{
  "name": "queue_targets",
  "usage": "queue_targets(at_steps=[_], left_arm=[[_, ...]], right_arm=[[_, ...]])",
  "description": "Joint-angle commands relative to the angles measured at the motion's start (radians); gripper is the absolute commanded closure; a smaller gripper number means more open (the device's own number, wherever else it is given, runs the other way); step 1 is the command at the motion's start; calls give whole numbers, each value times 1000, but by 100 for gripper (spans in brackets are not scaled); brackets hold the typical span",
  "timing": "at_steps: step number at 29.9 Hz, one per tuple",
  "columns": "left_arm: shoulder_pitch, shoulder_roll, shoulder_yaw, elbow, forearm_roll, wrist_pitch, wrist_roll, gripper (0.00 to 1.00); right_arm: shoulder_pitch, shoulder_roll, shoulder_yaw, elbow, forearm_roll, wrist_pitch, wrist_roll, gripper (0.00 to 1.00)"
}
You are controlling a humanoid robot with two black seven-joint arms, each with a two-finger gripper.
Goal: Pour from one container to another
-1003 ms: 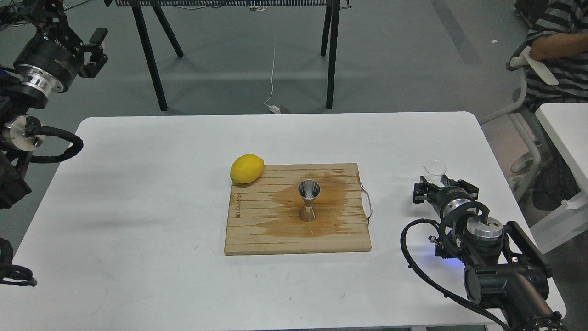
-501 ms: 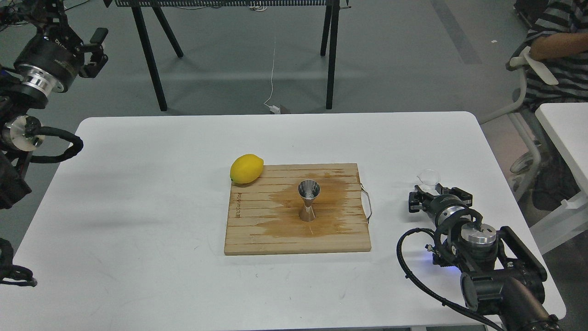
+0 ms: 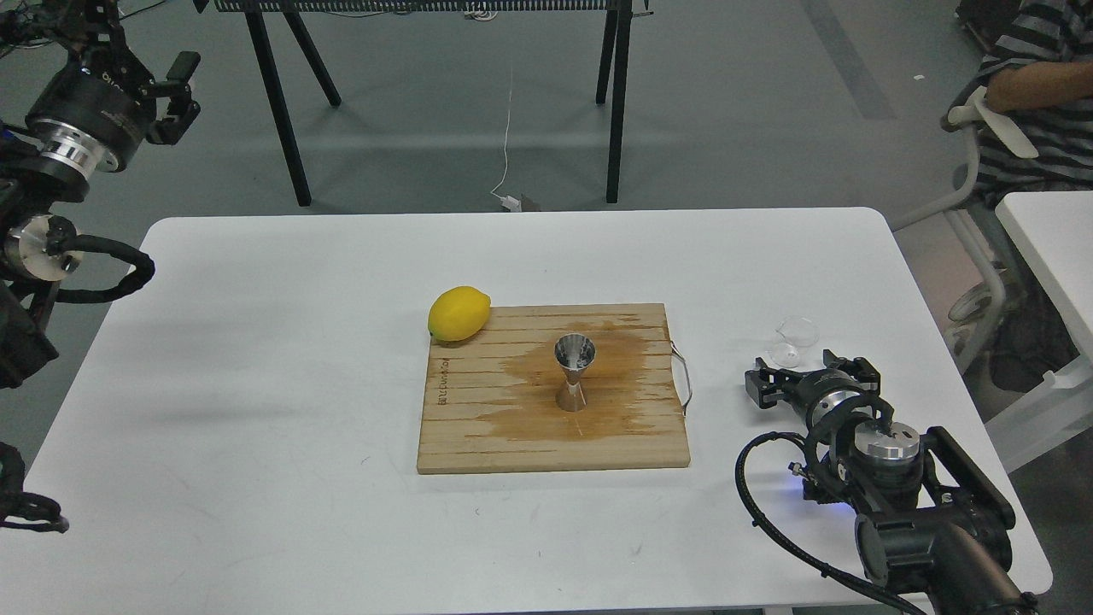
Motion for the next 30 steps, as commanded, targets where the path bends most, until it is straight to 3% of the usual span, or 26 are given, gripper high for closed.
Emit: queue_targets(at_steps=[1, 11, 17, 24, 30], left_arm=[[0, 0, 0, 0, 0, 0, 0, 1], [-9, 0, 0, 0, 1, 0, 0, 1], [-6, 0, 2, 3, 1, 0, 0, 1], [5, -11, 3, 12, -5, 0, 0, 1], [29, -64, 2, 113, -5, 0, 0, 1]], right_arm=[[-42, 0, -1, 78, 0, -4, -1, 5], [-151, -112, 18, 382, 0, -85, -2, 5], [-64, -179, -3, 430, -18, -70, -2, 4], [111, -212, -152, 418, -83, 97, -4, 1], [131, -241, -248, 341, -268, 330, -5, 1]])
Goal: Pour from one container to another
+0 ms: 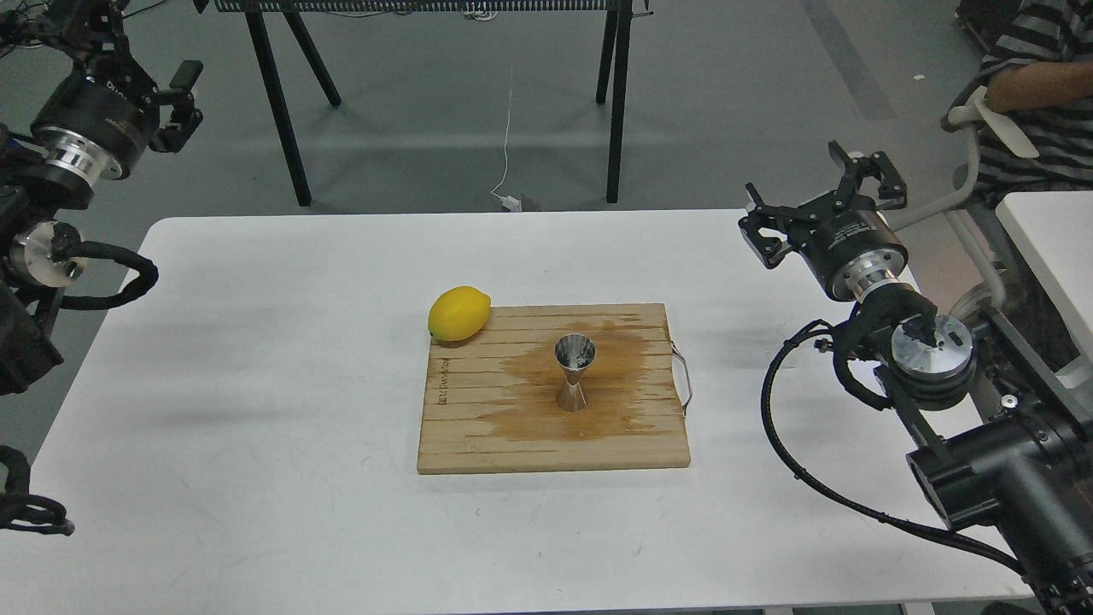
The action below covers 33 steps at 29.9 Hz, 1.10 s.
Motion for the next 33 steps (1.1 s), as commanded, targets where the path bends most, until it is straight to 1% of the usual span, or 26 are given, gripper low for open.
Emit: queue_targets(at_steps=[1, 5, 8, 12, 14, 18, 20, 23, 27, 33], left_arm=[[8, -54, -3, 82, -1, 0, 0, 1], [23, -115, -2, 169, -44, 0, -1, 1], [28, -146, 0, 176, -64, 0, -1, 1], [26, -224, -2, 185, -84, 0, -24, 1], [28, -220, 0, 185, -90, 0, -31, 1], [29, -216, -2, 186, -93, 0, -32, 1], [31, -198, -2, 186, -95, 0, -32, 1], [31, -186, -3, 186, -106, 0, -34, 1], [31, -181, -2, 186, -146, 0, -34, 1], [31, -180, -2, 186, -147, 0, -34, 0]], right_arm=[[-8, -19, -30, -59, -89, 151, 0, 1], [-65, -65, -30, -92, -90, 308, 2, 1], [-85, -96, -30, -110, -90, 371, 5, 1], [-77, -104, 0, -184, -89, 362, 8, 1], [-69, -101, 43, -222, -87, 348, 8, 1], [-39, -97, 97, -243, -87, 305, 8, 1], [-7, -94, 83, -279, -87, 279, 8, 1], [32, -73, 65, -317, -89, 273, 2, 1], [47, -56, -19, -311, -87, 279, 3, 1], [49, -53, -9, -311, -83, 273, 8, 1]])
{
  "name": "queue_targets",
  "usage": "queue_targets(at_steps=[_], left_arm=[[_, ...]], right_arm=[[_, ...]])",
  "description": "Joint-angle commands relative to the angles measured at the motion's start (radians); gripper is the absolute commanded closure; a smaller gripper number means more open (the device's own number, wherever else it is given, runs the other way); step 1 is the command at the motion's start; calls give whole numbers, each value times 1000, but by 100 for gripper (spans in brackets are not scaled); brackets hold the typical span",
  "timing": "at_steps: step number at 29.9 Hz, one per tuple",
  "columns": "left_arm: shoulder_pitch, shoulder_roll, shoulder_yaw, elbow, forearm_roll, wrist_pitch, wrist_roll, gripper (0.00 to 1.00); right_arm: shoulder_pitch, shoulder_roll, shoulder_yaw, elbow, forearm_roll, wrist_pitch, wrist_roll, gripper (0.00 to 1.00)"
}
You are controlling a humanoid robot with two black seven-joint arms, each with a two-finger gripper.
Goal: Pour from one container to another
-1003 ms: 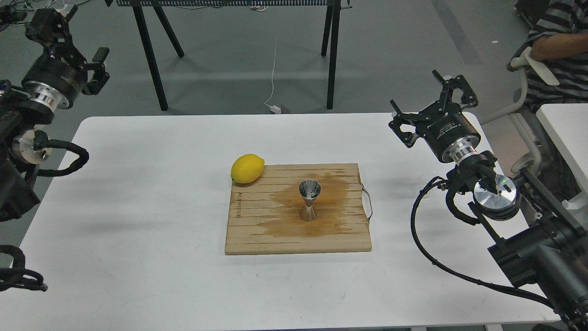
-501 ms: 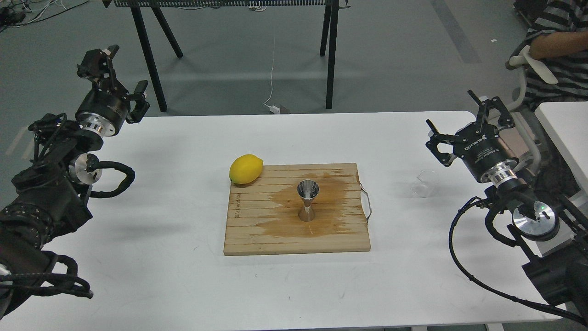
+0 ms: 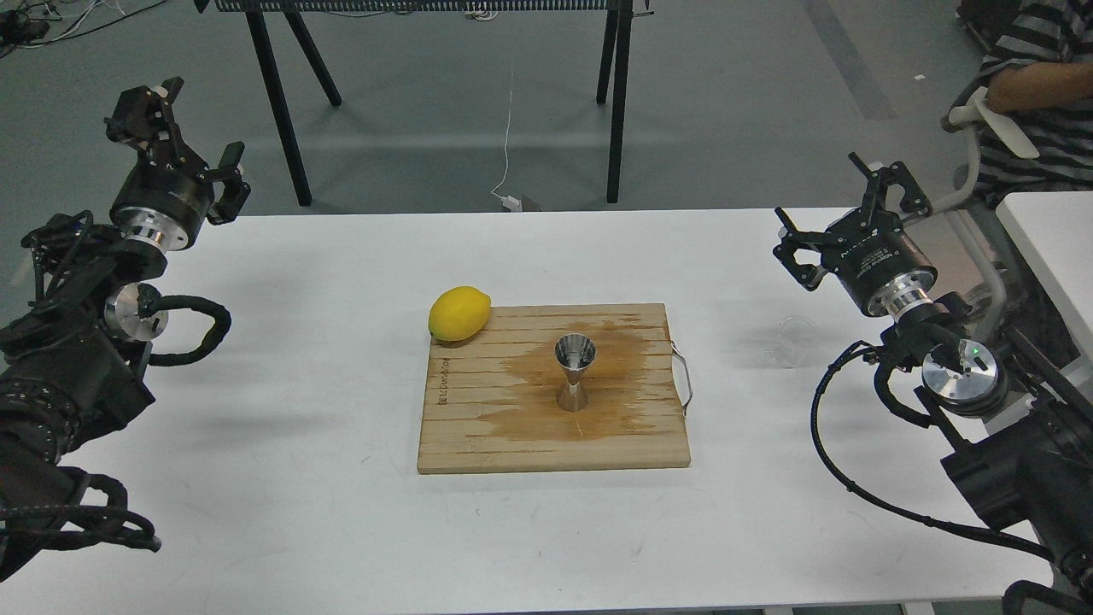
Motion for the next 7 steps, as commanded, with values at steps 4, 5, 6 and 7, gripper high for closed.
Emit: queue_targets(at_steps=[4, 5, 6, 7], left_arm=[[0, 9, 0, 0, -2, 0, -1, 0], [0, 10, 0, 0, -2, 0, -1, 0], [0, 13, 0, 0, -1, 0, -1, 0], [0, 13, 0, 0, -2, 0, -1, 0]], right_arm=[[-2, 1, 13, 3, 3, 0, 0, 1], [-2, 1, 13, 1, 3, 0, 0, 1], [-2, 1, 15, 1, 3, 0, 0, 1], [-2, 1, 15, 3, 5, 1, 0, 1]])
